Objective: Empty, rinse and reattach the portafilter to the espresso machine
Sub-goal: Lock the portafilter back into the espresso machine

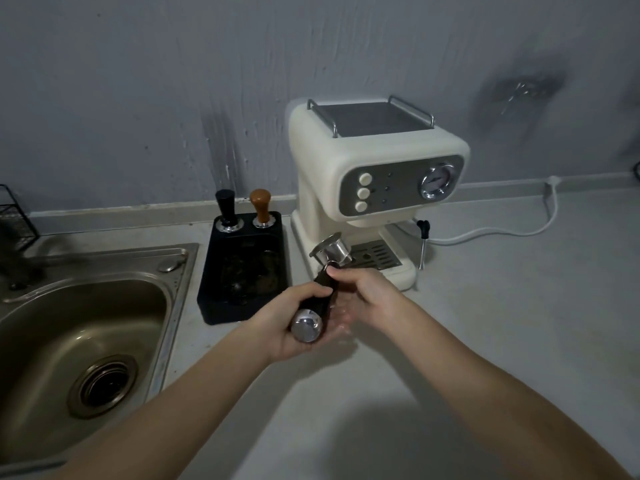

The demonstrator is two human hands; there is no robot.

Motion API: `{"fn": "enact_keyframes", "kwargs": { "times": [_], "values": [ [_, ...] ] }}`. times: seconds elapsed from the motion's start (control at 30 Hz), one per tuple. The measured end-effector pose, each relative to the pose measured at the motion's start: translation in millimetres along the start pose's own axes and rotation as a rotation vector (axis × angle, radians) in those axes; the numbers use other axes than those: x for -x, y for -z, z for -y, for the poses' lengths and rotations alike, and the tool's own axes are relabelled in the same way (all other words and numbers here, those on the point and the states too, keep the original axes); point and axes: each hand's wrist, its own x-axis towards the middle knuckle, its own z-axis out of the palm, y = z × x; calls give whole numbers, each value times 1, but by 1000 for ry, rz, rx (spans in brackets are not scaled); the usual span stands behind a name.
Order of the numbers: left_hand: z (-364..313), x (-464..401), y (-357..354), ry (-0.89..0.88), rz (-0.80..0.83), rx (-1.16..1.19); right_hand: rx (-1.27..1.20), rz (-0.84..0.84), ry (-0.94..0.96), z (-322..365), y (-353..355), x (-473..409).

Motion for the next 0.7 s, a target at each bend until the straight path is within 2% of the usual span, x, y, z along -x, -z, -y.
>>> {"fn": "enact_keyframes", "kwargs": {
  "times": [0.07, 0.2, 0.27, 0.4, 0.5, 0.57, 0.63, 0.7],
  "values": [
    [-3, -4, -5, 21, 11, 10, 94, -6, 49, 5, 6, 0],
    [-5, -8, -8, 40, -3, -133, 656, -150, 182, 28, 17, 11],
    [-6, -10, -8, 27, -23, -210, 837, -251, 318, 45, 21, 22],
    [-8, -11, -9, -16, -14, -306, 889, -439, 641, 90, 25, 49],
    [-9, -11, -13, -74, -17, -368, 917, -661, 909, 129, 27, 60],
    [-10, -11, -16, -103, -19, -382, 956, -808, 1021, 156, 30, 58],
    [-11, -13, -18, -127, -30, -398, 999, -842, 1027, 180, 35, 48],
    [-10, -14, -23, -153, -39, -415, 1063, -777, 920, 200, 42, 33]
  ]
}}
